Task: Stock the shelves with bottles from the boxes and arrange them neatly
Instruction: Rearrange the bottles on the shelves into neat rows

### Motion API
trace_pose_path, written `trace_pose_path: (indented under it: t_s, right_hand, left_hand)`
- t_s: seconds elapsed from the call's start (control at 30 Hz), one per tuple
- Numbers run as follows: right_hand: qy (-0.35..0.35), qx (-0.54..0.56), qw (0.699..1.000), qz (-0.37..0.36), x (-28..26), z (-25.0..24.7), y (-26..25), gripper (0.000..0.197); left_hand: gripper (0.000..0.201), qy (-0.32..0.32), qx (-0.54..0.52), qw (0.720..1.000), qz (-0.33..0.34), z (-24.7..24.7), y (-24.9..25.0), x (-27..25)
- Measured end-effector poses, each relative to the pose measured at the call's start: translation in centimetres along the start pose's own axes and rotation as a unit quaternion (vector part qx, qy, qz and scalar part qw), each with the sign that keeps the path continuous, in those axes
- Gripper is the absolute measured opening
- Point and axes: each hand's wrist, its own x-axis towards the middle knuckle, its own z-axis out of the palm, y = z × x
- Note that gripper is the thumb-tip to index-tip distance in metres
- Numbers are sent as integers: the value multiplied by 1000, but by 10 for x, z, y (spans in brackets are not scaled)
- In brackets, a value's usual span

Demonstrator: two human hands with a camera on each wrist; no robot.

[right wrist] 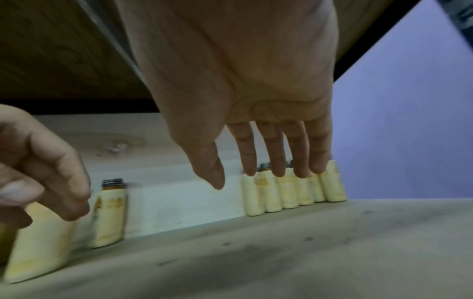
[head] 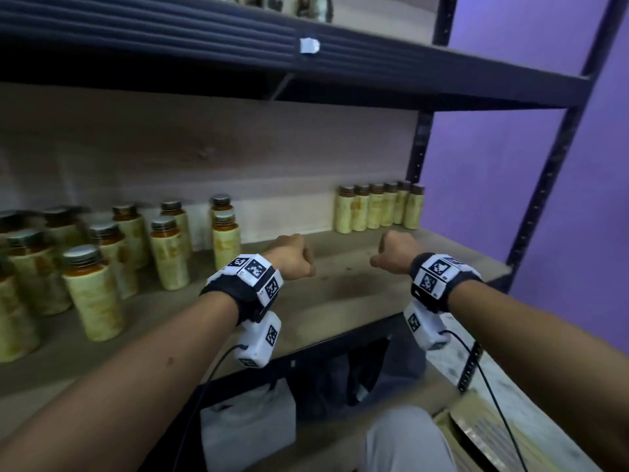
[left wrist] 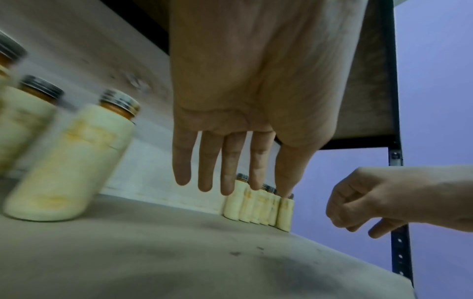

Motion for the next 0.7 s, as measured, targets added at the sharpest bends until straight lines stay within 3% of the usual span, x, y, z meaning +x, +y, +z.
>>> trace_pose_path:
  t_s: [0.1, 0.37, 0.53, 0.7]
  right_hand:
    - [-6, 14, 999, 33, 14, 2, 48, 37]
    - [29, 77, 995, 52, 106, 2, 149, 37]
    - [86, 174, 977, 85, 200, -1, 181, 39]
    - [154, 299, 934, 119, 290, 9, 200, 57]
  left_hand:
    - [10, -19, 12, 1000, 20, 20, 22, 35]
    - [38, -17, -9, 1000, 9, 53, 41, 164]
    - [57, 87, -133, 987, -22, 59, 40, 260]
    - [60, 216, -260, 941, -34, 67, 42, 337]
